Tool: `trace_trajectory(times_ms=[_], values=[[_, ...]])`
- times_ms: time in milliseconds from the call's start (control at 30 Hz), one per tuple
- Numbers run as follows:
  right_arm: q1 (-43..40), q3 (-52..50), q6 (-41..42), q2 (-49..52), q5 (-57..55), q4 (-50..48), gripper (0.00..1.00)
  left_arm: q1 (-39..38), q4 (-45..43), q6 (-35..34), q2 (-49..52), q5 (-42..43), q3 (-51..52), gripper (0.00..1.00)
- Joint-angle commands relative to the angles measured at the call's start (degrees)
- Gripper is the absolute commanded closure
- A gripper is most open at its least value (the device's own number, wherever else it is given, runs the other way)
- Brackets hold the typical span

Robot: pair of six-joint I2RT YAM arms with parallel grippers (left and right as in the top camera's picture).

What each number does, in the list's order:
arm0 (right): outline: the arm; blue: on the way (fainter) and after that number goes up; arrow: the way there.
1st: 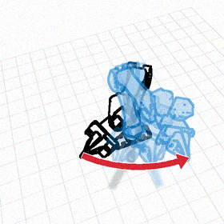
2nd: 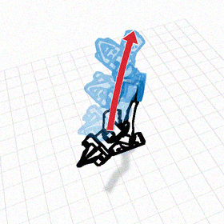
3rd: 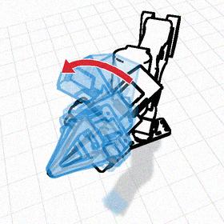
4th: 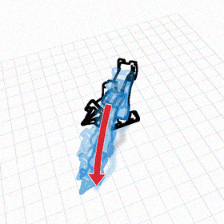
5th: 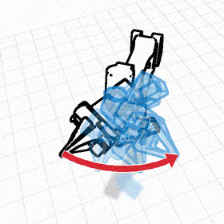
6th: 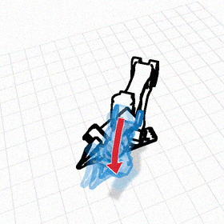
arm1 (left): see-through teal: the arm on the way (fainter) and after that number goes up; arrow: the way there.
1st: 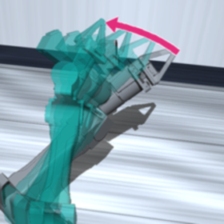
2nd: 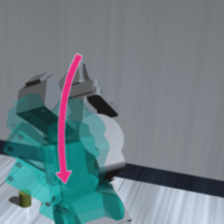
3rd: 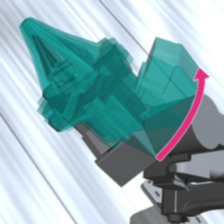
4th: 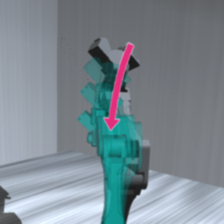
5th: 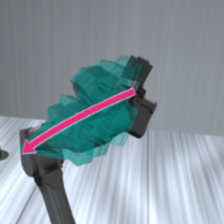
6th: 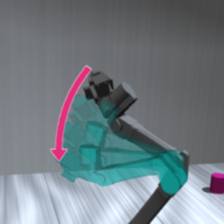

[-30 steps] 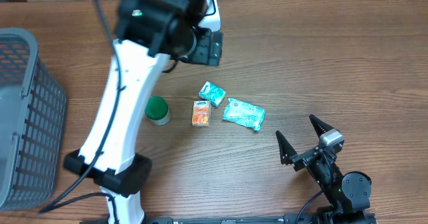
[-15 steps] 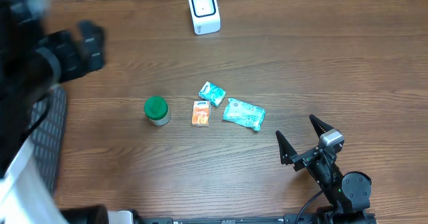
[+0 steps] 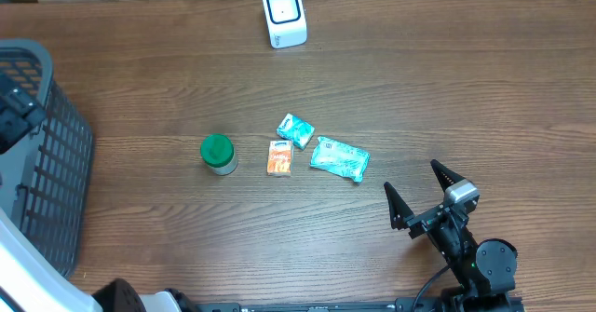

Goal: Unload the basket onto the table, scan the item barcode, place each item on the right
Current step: 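Move the left gripper back into the basket toward the brown pouch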

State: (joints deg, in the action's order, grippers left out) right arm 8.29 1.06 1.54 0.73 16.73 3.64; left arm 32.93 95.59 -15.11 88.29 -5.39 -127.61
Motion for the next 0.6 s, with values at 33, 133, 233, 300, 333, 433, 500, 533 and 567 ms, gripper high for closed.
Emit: trace_trajectory(times_ms=[33,133,233,300,333,433,500,533,567], values=[[0.2,-0.6,0.4,-0.6,0.3,-0.4,0.0,4.9,-0.8,-2.4,0.9,-1.2,0.9,0.0],[0.2,-0.6,0.4,-0.6,0.3,-0.4,0.0,8.0,-2.0,-2.9,1.4,-1.2,0.9,0.0],[0.2,-0.6,0.4,-0.6,0.3,-0.4,0.0,10.3,-2.1,-2.0,2.7,-2.6,1.0,0.01],[0.2,-0.6,0.4,-0.6,0.3,-0.4,0.0,11.0,-2.1,-2.0,4.0,-5.0,1.7,0.02],[0.2,-0.6,0.4,-0.6,0.3,-0.4,0.0,11.3,-2.2,-2.0,4.8,-6.4,2.3,0.03],[0.2,-0.6,0.4,-0.6,0.3,-0.4,0.0,11.4,-2.9,-1.6,7.1,-9.9,4.1,0.08],[0.2,-0.6,0.4,-0.6,0.3,-0.4,0.0,11.4,-4.6,-1.2,7.6,-11.8,5.8,0.09],[0.2,-0.6,0.4,-0.6,0.3,-0.4,0.0,11.4,-6.1,-0.2,7.7,-12.0,6.8,0.09],[0.2,-0.6,0.4,-0.6,0.3,-0.4,0.0,11.4,-7.4,0.7,7.7,-12.0,7.6,0.09]])
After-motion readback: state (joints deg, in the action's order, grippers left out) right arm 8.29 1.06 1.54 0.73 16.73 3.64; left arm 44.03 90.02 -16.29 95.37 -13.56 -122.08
